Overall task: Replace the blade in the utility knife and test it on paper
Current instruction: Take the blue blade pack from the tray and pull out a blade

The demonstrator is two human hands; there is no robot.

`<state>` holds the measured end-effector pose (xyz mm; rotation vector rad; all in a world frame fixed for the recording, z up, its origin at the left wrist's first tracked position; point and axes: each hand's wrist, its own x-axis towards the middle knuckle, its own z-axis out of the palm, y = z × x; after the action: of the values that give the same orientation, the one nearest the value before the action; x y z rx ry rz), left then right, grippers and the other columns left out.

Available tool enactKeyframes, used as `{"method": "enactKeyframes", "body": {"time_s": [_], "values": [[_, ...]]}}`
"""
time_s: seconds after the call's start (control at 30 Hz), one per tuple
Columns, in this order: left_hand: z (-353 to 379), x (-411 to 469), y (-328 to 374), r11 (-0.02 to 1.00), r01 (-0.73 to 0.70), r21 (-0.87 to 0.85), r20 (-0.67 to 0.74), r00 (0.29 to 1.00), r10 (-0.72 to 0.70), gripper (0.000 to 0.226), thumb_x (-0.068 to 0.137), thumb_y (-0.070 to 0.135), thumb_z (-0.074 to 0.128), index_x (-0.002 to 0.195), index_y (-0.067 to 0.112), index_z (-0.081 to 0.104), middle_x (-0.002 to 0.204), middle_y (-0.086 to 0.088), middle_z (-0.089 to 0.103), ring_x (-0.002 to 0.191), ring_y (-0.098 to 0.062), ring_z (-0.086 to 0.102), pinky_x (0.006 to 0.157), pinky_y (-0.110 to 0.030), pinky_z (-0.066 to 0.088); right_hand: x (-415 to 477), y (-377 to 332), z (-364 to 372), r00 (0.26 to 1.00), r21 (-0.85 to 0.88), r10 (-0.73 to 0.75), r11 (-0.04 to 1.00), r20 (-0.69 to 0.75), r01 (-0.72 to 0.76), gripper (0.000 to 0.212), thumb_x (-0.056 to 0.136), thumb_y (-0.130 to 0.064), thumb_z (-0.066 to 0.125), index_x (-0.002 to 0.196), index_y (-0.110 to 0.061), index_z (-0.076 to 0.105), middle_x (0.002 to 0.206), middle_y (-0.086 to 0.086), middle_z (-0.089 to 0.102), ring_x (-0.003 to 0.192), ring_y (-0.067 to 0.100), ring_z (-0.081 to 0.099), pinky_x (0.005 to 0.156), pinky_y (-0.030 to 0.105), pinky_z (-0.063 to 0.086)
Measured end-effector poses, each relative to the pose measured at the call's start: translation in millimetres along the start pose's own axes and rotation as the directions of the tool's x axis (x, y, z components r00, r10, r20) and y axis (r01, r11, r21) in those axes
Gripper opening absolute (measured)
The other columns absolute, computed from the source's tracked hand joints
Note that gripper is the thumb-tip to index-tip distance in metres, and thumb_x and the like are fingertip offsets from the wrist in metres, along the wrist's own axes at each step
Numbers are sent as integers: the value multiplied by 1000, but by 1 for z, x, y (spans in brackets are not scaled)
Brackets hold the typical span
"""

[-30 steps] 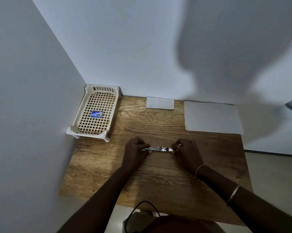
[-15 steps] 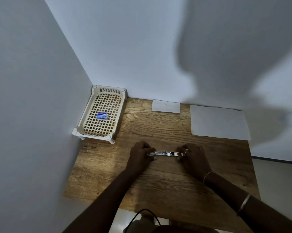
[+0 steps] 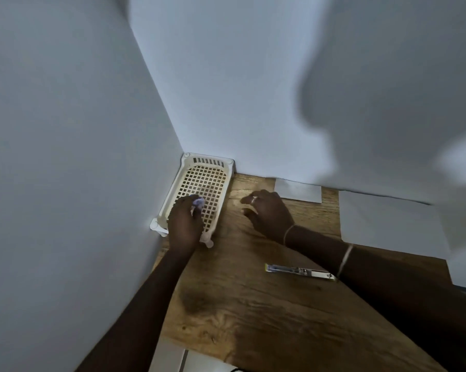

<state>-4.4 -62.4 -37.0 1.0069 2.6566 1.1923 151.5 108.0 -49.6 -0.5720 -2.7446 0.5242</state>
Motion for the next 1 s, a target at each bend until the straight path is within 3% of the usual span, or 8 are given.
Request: {"method": "enactKeyframes", "body": {"time_s": [0.1,0.3,0.5,0.63,0.73,0.83,0.9,1.0], "values": [[-7,19,-13,987,130,98,89,986,-138,38,92,-1,59,129,4,64,129,-14,68,119,-31,64,104,-41,50,45,-26,25,996,-17,-47,999,74,48,33,91,-35,65,119,-16,68,120,7,70,112,28,60,95,43,45],[0,31,-31,975,203,88,196,956,-217,39,91,-1,57,129,3,64,123,-18,71,114,-35,67,100,-40,50,89,-52,66,982,-51,-12,998,190,22,43,87,-41,63,120,-15,63,113,8,71,108,29,61,96,42,42],[8,38,-38,972,232,50,174,956,-237,38,95,3,57,132,6,62,128,-17,70,119,-34,65,105,-39,46,98,-54,83,989,-29,-29,999,142,34,35,92,-36,62,116,-11,66,108,13,73,106,33,63,98,41,39],[9,36,-37,969,249,1,110,963,-248,37,94,2,59,131,8,63,125,-15,72,118,-32,66,103,-36,46,97,-56,79,992,-30,-39,999,122,43,38,98,-44,52,116,-14,67,107,10,74,102,30,64,96,39,40],[6,33,-31,963,245,-115,42,969,-242,38,92,6,68,130,9,65,122,-12,73,113,-27,69,102,-35,50,84,-52,69,999,104,-32,994,28,29,37,94,-38,62,116,-9,67,105,14,74,98,33,66,90,39,46],[3,25,-21,900,276,-336,26,959,-284,33,91,14,76,123,11,69,115,-6,76,105,-17,71,99,-42,57,63,-49,48,998,285,42,958,-38,-29,45,89,-29,71,131,-12,63,122,11,71,111,29,66,93,39,52],[2,16,-11,845,268,-463,47,959,-279,28,90,14,78,117,11,71,112,-7,76,107,-20,72,97,-48,59,48,-47,32,992,380,85,924,-97,-42,47,87,-27,73,131,-15,63,127,5,70,111,23,67,93,38,55],[2,-4,9,741,215,-637,82,974,-212,19,89,8,78,105,17,75,109,-9,78,106,-25,74,95,-53,59,24,-45,3,976,525,143,851,-165,-36,42,85,-24,77,124,-19,63,117,-4,73,102,9,70,87,34,58]]}}
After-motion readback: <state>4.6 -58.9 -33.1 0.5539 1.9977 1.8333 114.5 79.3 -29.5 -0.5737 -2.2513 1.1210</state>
